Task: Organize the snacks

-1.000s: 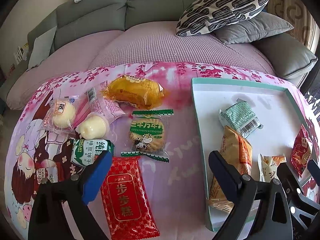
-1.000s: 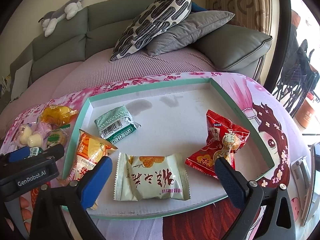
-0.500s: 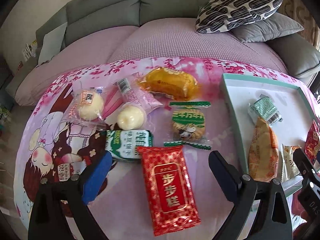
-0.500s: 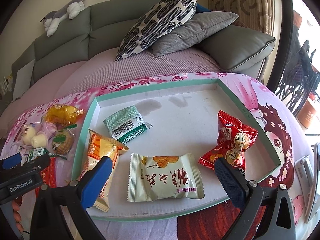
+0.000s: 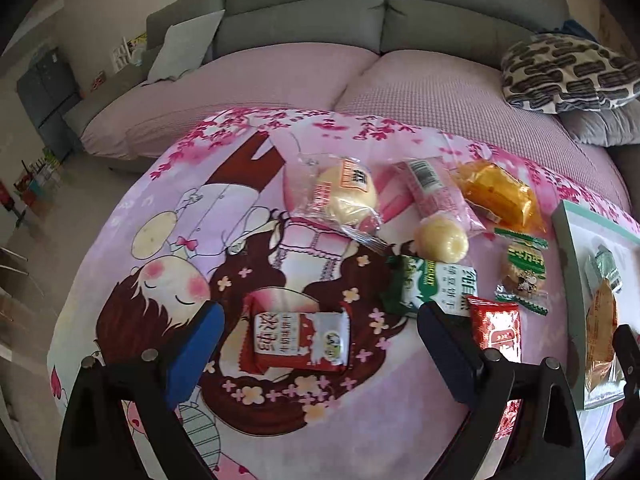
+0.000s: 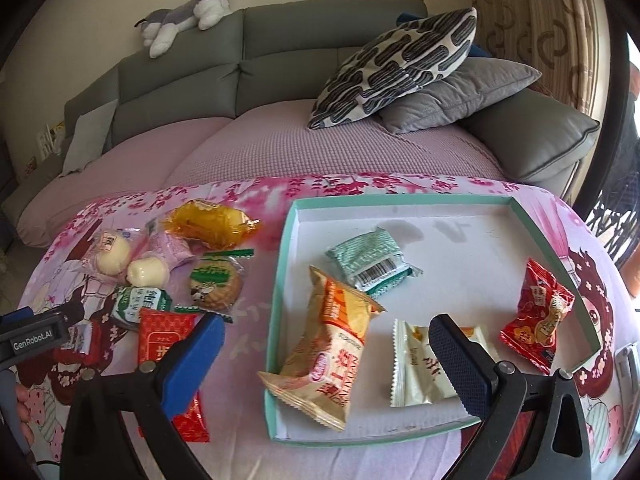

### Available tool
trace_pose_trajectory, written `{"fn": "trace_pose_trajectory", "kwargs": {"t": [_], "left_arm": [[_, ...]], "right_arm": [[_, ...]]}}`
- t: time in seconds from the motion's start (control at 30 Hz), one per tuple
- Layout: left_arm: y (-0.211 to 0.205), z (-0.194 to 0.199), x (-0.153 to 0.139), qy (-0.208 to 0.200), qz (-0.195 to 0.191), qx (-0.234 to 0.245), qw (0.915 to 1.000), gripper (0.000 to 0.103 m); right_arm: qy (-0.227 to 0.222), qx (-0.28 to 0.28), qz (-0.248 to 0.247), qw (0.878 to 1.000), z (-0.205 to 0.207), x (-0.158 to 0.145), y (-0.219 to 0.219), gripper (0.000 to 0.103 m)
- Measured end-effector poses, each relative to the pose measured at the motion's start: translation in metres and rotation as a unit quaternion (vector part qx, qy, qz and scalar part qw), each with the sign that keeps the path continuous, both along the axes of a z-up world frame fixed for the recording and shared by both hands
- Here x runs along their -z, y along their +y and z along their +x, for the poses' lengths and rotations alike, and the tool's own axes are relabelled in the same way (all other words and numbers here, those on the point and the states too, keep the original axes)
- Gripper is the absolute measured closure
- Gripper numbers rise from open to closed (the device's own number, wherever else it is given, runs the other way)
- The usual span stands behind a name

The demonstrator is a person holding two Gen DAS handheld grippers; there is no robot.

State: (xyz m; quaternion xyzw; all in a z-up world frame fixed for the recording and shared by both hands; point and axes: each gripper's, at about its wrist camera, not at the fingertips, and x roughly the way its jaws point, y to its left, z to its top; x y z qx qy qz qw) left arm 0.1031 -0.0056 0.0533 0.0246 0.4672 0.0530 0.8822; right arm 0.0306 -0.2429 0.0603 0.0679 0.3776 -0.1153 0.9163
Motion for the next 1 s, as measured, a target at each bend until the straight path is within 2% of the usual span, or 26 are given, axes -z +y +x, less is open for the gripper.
{"fn": "trace_pose_trajectory", "kwargs": {"t": [0.23,0.47,0.8,1.0], "left_arm": [[0.039,0.000,-0.003,-0.001,-0.022,-0.034,0.9992,0.006],[0.056,0.001,0.006,0.011,-0.042,-0.042,0.9982,0.006],[0.049,0.011,0.035,0.051,-0.080,-0.020,0.9953,0.006],[0.044,0.016,0.054,0.075,-0.076,-0.016,0.9941,0.006]], "right_arm": [[-0.002,-0.053,-0.003,0.999,0.012,-0.002,0.052,0.000],[0.010,-0.094,-0.004,0.995,0.022,0.006,0.093,0.000],[0.065,-0.109,-0.010,0.992,0.034,0.035,0.109,0.000],[0.095,-0.116,-0.008,0.989,0.039,0.053,0.113,0.000]]}}
